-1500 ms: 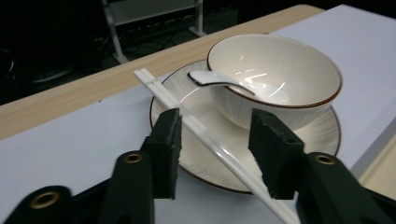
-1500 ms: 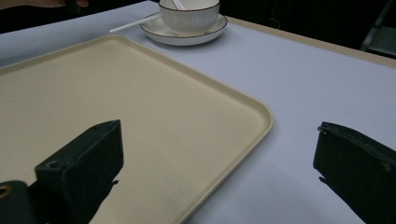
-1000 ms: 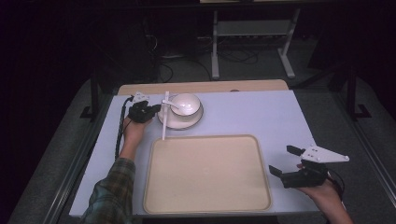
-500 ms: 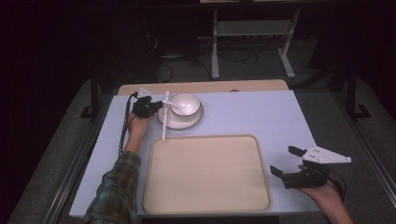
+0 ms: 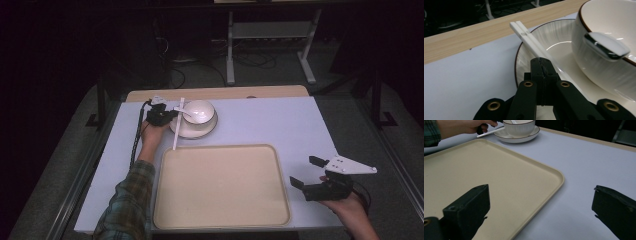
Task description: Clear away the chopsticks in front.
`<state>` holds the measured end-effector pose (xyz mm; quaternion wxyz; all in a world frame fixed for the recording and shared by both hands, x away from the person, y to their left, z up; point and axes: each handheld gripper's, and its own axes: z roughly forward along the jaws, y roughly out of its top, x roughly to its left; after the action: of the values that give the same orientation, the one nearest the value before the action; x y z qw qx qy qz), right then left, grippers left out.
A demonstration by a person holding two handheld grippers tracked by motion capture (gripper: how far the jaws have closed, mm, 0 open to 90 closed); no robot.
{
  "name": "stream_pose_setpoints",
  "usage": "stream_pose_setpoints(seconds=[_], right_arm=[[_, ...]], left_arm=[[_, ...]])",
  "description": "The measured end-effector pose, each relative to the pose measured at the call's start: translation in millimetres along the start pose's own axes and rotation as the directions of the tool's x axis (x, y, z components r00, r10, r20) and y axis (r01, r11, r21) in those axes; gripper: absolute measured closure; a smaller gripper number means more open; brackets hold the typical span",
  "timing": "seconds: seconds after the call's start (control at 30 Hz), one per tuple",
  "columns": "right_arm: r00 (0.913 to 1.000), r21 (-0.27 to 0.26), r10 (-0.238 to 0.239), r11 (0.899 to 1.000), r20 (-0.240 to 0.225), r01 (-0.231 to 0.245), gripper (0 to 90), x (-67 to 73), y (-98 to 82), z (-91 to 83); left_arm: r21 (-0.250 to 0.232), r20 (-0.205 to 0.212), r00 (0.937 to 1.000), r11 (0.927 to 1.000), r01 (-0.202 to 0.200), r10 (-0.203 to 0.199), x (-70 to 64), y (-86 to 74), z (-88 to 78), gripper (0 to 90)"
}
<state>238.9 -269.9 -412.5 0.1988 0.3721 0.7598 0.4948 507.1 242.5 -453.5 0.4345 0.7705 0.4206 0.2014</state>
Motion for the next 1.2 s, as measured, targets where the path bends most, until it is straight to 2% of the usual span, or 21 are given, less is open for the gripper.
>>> stream_pose_setpoints(seconds=[0.13,0.33,0.6,0.7,0.83,0.97,1.2], right_arm=[[1.0000,-0.001,0.001,1.000,0.000,-0.001,1.2,0.0,0.1,0.1],[1.0000,-0.002,0.001,1.000,-0.003,-0.001,1.2,-0.1,0.3,0.7],[1.0000,-0.002,0.001,1.000,-0.005,-0.001,1.2,-0.4,0.4,1.0],[1.0000,0.000,-0.001,1.000,-0.004,0.001,1.2,-0.3,0.4,1.1],[1.0000,0.001,-0.004,1.000,0.000,0.004,1.2,-0.3,0.4,0.6],[1.0000,0.002,-0.004,1.000,0.003,0.004,1.2,-0.4,0.6,0.5],[0.9999,0.005,-0.013,1.000,0.005,0.013,1.2,1.0,2.1,1.3]], left_arm=[[0.002,0.040,0.9992,1.0000,-0.001,0.001,-4.2,0.0,1.8,89.5],[0.002,0.074,0.9973,1.0000,0.005,-0.006,-6.5,-0.4,3.3,89.6],[0.005,0.077,0.9970,0.9999,0.011,-0.011,-5.3,0.9,-1.2,89.6],[0.031,0.066,0.9977,0.9995,0.010,-0.012,-4.4,3.4,-11.6,89.1],[0.042,0.038,0.9985,0.9984,0.038,-0.040,-3.1,3.6,-26.9,88.8],[0.054,0.045,0.9968,0.9966,0.063,-0.065,-1.8,0.5,-42.3,88.8],[0.074,0.043,0.9960,0.9944,0.075,-0.079,-7.4,-7.8,-71.5,88.9]])
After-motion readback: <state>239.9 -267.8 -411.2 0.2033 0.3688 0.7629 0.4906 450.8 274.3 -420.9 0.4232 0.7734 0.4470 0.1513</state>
